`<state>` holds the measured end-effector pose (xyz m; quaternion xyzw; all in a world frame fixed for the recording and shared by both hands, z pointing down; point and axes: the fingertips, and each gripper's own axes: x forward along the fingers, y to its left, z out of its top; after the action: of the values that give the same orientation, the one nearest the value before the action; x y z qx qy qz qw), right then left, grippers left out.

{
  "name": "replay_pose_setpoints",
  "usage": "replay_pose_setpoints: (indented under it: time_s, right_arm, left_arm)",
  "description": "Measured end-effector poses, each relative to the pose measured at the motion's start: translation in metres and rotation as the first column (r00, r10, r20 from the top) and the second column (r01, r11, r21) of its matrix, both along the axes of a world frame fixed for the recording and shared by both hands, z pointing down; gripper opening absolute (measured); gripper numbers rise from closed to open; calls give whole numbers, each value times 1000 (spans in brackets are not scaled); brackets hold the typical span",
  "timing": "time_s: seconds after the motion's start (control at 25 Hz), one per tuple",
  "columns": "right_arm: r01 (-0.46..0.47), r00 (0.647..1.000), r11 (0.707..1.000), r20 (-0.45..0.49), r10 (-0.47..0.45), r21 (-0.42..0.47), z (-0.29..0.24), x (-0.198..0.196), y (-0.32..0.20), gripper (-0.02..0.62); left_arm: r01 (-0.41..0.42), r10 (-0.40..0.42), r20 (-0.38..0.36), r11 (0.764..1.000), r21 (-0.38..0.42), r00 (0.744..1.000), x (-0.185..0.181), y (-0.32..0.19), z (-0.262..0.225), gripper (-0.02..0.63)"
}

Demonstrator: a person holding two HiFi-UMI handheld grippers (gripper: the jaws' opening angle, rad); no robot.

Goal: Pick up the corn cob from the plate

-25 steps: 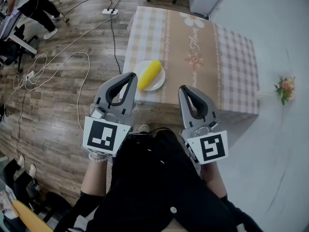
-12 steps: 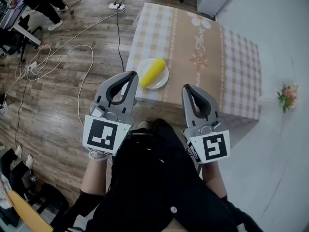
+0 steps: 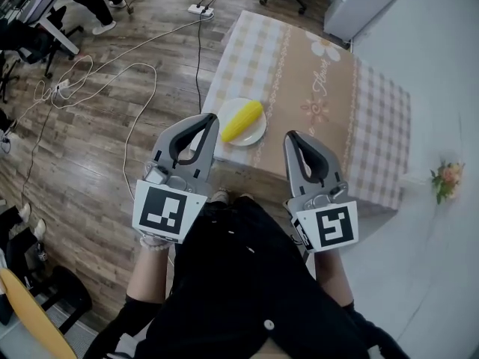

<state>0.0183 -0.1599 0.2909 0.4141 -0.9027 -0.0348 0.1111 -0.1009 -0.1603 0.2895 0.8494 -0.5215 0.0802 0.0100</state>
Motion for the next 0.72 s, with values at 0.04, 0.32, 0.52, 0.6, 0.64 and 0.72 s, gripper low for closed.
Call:
replay_pose_setpoints:
  time_s: [0.04,0.32,0.52,0.6,0.64,0.72]
  right_arm:
    - [10,1000,1000,1,-10,0,-1,0,-2,41]
    - [40,999,999,6,-40,-3,-3,8,-9,41]
    - [37,999,999,15,-37,1,-3,14,-12,41]
    - [36,999,999,13,-36,1,-2,16,-12,41]
    - [34,999,999,12,-34,1,-2,17,-12,41]
    - [29,999,1000,13,-29,2,-3,19,-13,41]
  left_arm:
    - [9,-9,0,1000,-2,1000,0,-1,-1,14]
    - [47,-47,8,999,-6,999,7,-5,-4,14]
    - [45,-45,13,999,-8,999,13,-8,-3,14]
    - [43,-43,12,999,-11,999,15,-9,-2,14]
    - [42,-42,12,999,-12,999,16,-9,-2,14]
    - [38,-38,12,999,-14,999,18,-10,-2,14]
